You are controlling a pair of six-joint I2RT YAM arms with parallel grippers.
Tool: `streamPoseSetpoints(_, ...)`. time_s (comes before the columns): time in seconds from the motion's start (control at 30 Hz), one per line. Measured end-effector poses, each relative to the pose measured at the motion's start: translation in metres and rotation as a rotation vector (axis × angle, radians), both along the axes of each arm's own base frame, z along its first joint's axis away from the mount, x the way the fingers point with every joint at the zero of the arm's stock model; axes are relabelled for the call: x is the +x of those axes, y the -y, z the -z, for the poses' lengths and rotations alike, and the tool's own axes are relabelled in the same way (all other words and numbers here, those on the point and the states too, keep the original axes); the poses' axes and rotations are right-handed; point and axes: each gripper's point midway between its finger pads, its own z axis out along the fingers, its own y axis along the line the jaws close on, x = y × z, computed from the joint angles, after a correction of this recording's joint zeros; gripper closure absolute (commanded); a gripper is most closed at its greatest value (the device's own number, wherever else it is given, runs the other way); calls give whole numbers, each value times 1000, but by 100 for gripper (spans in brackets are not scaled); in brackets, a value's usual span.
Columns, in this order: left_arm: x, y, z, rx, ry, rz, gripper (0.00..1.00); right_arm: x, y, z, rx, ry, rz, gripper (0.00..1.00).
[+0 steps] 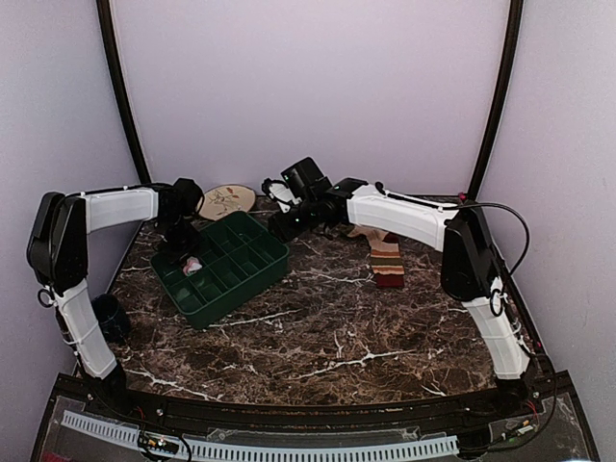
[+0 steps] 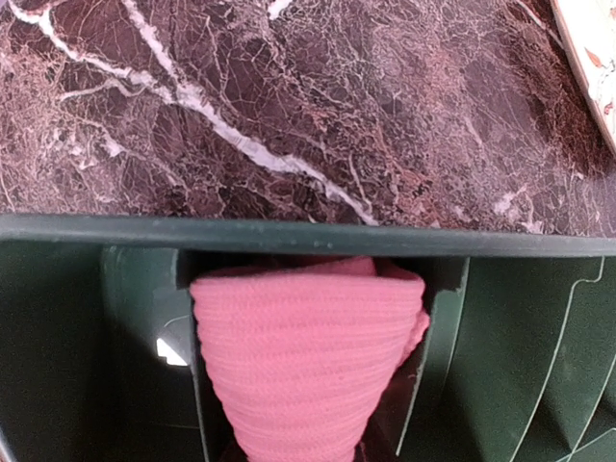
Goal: Roll the socks
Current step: Place the sock in the storage box.
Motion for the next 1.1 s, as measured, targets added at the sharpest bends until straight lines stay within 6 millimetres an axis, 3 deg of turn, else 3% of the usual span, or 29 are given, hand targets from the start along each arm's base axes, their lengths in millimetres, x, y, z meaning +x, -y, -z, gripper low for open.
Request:
streamPoseSetpoints(0.37,2,1,16,-35,-32,-2,97,-4,0,16,-22,-34,-13,44)
streamPoseSetpoints(0.47,2,2,20,-47,-40,-3,89,-4,0,17,-23,-36,-13,44)
streamPoseSetpoints(0.57,2,2,22,-58,-43,-5,72,-4,0,19,-26,-38,-13,44)
streamPoseSetpoints(0.83,3,3,22,-77,-42,-17,42,-5,0,23,-32,-45,-14,44)
streamPoseSetpoints(1.1,5,0,8,-68,-14,-25,37,-5,0,28,-38,-51,-15,44)
